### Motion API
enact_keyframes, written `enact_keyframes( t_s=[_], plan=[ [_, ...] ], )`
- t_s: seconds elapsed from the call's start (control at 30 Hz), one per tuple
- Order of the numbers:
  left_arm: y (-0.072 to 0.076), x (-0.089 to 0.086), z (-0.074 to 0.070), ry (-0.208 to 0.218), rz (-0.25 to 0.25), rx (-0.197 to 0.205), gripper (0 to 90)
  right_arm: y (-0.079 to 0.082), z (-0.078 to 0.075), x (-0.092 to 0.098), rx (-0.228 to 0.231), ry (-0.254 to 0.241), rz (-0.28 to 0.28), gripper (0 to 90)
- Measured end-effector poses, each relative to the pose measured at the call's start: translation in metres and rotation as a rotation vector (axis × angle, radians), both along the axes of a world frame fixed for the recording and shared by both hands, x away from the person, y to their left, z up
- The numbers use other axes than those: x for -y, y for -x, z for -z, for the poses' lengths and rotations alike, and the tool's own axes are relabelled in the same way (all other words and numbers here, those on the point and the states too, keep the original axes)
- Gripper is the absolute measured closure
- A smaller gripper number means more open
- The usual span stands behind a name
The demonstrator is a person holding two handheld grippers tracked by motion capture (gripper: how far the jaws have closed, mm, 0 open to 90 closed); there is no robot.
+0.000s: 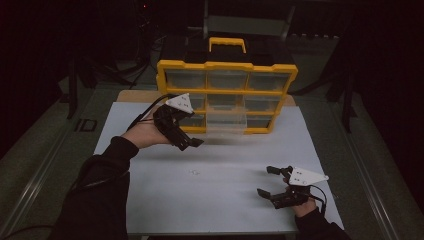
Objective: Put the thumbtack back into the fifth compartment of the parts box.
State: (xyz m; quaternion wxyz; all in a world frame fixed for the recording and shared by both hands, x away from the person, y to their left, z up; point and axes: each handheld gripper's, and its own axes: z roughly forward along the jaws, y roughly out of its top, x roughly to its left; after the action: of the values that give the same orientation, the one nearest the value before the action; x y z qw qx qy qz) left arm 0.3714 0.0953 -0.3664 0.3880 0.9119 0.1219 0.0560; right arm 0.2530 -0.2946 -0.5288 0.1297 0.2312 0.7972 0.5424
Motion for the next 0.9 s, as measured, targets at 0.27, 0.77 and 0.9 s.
enact_keyframes(
  t_s=[0.27, 0.77, 0.9],
  plan=[
    [0.008, -0.007, 0.014, 0.011, -0.001, -0.015, 0.0, 0.0, 0.0, -0.001, -0.001, 0.001, -0.002, 13.8],
    [0.018, -0.016, 0.041, 0.02, -0.006, 0.003, 0.2, 0.0, 0.001, -0.001, -0.003, 0.002, -0.003, 13.8],
    [0.021, -0.017, 0.048, 0.025, -0.003, 0.008, 1.3, 0.0, 0.001, -0.002, -0.004, 0.003, -0.003, 13.8]
  ],
)
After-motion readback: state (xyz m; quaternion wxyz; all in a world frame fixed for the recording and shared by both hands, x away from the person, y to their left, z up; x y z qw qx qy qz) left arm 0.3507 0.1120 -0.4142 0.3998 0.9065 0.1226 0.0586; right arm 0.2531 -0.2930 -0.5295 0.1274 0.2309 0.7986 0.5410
